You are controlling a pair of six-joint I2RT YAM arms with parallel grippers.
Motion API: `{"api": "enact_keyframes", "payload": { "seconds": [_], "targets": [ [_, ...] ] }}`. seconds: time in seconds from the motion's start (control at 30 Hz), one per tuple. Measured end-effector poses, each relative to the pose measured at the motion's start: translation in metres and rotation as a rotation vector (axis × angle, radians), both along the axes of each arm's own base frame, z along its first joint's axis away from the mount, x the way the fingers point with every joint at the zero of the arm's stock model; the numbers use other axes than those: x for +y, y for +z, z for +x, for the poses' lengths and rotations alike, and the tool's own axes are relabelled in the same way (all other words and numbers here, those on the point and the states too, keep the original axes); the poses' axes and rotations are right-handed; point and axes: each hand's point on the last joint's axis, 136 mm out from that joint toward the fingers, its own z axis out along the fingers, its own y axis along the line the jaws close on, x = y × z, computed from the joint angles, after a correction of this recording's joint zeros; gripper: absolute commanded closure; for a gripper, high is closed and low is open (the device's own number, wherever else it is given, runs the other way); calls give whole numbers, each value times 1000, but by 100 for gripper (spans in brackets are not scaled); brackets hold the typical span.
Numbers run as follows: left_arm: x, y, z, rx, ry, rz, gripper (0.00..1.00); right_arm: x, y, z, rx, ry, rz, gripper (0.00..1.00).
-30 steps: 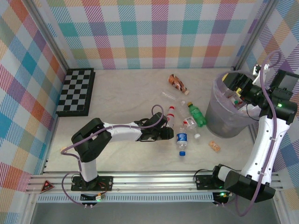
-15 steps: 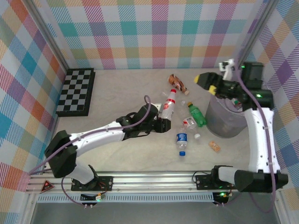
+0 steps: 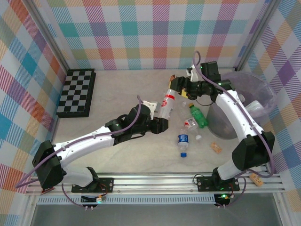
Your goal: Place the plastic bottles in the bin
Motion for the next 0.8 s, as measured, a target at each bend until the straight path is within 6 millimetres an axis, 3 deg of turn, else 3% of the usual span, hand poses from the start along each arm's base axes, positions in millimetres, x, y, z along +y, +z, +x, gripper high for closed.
{"api": "enact_keyframes", "payload": {
  "seconds": [0.27,0.47,0.57,0.67,0.8],
  "targets": [
    [0,1,0,-8,-4,1,63,14,-19,3,47,24,20,52],
    [-1,-1,1,-8,-5,5,60,15,-18,3,48,26,28,61],
    [-1,-3,1,-8,-7,11,44,15,-18,3,48,25,27,65],
    [-1,-3,2,-12,-4,14,14,14,-19,4,47,19,22,68],
    [-2,-4,2,-8,-7,14,4,11,-17,8,35,0,4,70]
  ]
}}
